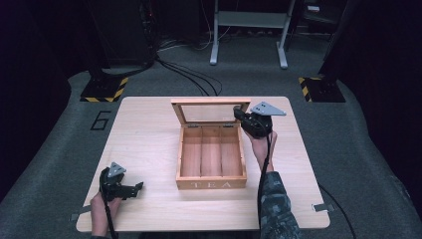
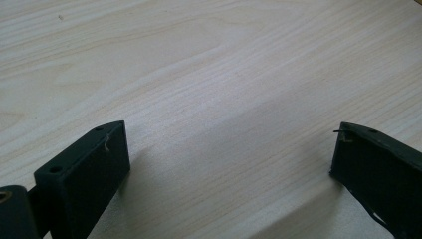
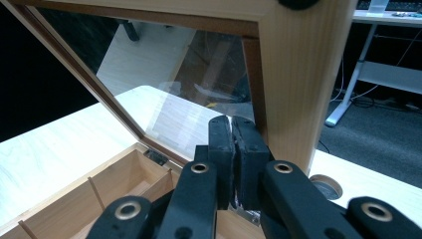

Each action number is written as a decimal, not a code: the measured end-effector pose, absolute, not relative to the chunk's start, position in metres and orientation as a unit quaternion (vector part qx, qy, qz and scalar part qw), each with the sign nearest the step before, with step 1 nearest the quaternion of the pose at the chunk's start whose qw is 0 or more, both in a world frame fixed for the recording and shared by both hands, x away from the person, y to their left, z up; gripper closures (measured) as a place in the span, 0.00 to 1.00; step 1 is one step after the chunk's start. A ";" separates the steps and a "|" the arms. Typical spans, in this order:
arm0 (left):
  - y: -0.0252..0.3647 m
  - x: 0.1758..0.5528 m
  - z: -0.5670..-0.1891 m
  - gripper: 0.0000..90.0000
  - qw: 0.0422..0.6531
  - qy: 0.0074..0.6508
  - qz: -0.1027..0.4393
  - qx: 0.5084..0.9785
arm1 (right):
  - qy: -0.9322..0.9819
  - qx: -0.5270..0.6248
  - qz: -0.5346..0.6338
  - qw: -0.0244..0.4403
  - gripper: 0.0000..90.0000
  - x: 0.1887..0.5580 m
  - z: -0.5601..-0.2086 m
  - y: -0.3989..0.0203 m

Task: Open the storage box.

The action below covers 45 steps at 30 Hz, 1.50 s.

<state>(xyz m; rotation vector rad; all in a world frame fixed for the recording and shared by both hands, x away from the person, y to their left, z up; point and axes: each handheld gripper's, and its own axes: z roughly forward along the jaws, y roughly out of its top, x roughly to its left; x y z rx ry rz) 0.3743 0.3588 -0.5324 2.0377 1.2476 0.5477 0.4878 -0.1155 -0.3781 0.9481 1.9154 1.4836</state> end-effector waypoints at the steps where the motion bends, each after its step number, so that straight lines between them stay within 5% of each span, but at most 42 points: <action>1: 0.359 0.374 -0.532 0.02 0.338 0.479 0.210 0.782 | 0.709 0.351 0.550 0.266 0.97 0.488 -0.378 -0.116; 45: 0.359 0.374 -0.532 0.02 0.338 0.479 0.210 0.782 | 0.711 0.351 0.548 0.266 0.96 0.487 -0.377 -0.115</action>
